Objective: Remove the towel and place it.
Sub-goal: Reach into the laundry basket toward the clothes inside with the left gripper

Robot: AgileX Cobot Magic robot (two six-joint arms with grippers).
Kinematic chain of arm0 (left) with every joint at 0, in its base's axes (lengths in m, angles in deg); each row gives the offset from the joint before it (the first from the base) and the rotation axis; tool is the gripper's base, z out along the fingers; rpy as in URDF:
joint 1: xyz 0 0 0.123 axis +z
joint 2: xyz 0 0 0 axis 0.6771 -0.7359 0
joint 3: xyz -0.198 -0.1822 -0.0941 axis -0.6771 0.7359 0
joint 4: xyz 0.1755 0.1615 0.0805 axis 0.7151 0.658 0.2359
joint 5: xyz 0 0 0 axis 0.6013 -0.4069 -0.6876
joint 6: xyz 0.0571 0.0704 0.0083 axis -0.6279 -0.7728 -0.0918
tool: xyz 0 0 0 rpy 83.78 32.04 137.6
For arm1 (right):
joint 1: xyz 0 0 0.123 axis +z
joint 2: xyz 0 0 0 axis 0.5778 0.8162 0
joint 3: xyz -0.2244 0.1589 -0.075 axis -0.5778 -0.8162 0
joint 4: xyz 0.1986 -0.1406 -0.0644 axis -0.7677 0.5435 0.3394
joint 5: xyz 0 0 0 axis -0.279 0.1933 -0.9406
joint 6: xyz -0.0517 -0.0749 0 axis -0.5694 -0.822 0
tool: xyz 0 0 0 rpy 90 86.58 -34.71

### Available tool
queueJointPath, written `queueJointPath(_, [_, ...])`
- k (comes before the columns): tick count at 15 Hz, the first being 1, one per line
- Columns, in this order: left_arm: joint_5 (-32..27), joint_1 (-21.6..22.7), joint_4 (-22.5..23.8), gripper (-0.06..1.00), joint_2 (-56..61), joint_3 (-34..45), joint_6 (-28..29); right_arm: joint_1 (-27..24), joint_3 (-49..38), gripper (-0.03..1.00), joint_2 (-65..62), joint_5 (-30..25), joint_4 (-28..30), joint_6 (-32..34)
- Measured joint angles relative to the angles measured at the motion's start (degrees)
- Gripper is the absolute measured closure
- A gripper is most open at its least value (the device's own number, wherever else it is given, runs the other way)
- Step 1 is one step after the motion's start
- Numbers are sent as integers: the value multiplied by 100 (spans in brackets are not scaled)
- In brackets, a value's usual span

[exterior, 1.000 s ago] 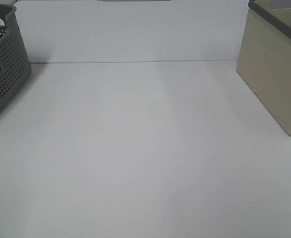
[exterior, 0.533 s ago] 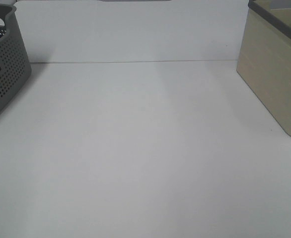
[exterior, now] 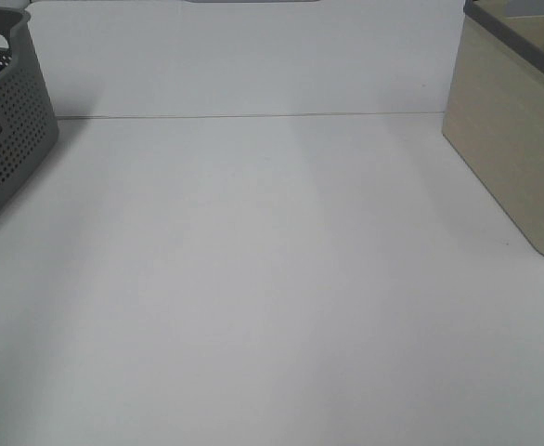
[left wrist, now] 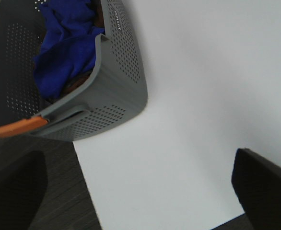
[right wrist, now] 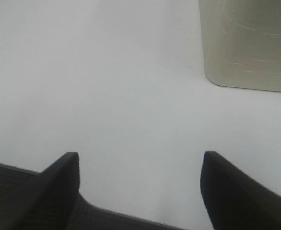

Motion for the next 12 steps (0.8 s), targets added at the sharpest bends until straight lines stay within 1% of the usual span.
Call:
queueJointPath(1, [0,0,23,-5,-258,-160,-235,0,0,27,0,0,0,0])
queueJointPath(3, [0,0,241,-5,-1209,-796,-900,0,0,27,0,0,0,0])
queueJointPath(4, [6,0,722,-5,-2137,-1455,-1289,0,0,27,0,0,0,0])
queueJointPath(5, [52,0,1054,-5,-2601,-1759,-1432,0,0,27,0,0,0,0])
queueJointPath(6, [223,0,1329,-5,-3117,-2091,-1530,0,0,27,0,0,0,0])
queueJointPath(7, [378,0,1587,-5,-3575,-2389,-1587,0,0,27,0,0,0,0])
queueJointPath(9, [470,0,2057,-5,-4458,-2968,-1639,0,0,27,0,0,0,0])
queueJointPath(12, [533,0,2521,-5,-5432,-3552,-1736,0,0,27,0,0,0,0])
